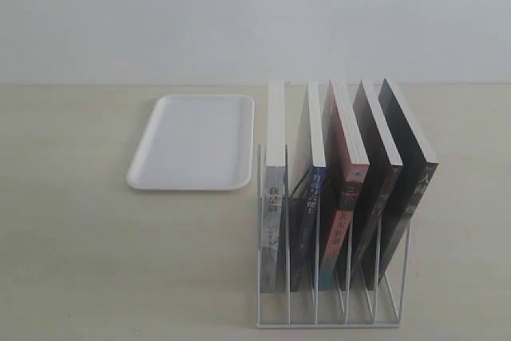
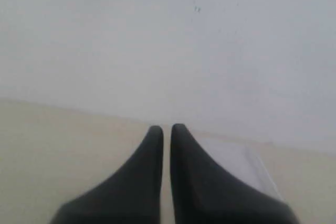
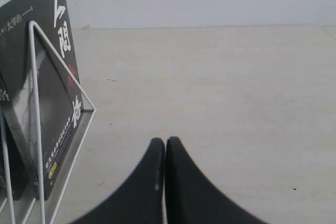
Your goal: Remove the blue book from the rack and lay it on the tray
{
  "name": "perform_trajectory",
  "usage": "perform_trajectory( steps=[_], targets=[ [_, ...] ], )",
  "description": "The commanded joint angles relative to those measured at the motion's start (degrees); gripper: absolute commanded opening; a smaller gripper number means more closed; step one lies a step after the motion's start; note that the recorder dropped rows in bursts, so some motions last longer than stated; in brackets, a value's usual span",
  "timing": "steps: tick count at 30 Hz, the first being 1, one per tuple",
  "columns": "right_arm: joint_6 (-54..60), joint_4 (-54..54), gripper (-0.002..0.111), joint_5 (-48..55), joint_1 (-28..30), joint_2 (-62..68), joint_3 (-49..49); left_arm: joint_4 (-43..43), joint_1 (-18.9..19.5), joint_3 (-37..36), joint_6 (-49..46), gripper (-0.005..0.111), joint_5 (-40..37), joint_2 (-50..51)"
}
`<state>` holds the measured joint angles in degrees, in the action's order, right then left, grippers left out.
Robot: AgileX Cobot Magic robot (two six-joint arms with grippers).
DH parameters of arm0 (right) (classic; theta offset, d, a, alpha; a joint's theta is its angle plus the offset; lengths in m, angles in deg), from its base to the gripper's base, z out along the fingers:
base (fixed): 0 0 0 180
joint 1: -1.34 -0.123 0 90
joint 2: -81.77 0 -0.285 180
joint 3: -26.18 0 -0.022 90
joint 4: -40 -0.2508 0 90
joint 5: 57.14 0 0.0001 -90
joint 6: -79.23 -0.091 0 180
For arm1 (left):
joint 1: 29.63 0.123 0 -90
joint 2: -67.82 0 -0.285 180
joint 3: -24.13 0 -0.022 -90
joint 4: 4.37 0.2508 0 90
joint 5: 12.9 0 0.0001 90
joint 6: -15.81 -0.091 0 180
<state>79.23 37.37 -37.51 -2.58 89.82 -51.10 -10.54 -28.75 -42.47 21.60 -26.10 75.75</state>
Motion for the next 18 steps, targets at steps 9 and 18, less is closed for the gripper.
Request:
perform_trajectory(
  steps=[9,18],
  targets=[
    [0.0,0.2,0.0,-0.6,0.4,-0.3,0.1,2.2,0.2,2.0,-0.9,0.005,28.6,-0.2],
    [0.0,0.2,0.0,-0.6,0.4,-0.3,0.1,4.6,0.2,3.7,40.4,0.005,47.9,0.2]
  ],
)
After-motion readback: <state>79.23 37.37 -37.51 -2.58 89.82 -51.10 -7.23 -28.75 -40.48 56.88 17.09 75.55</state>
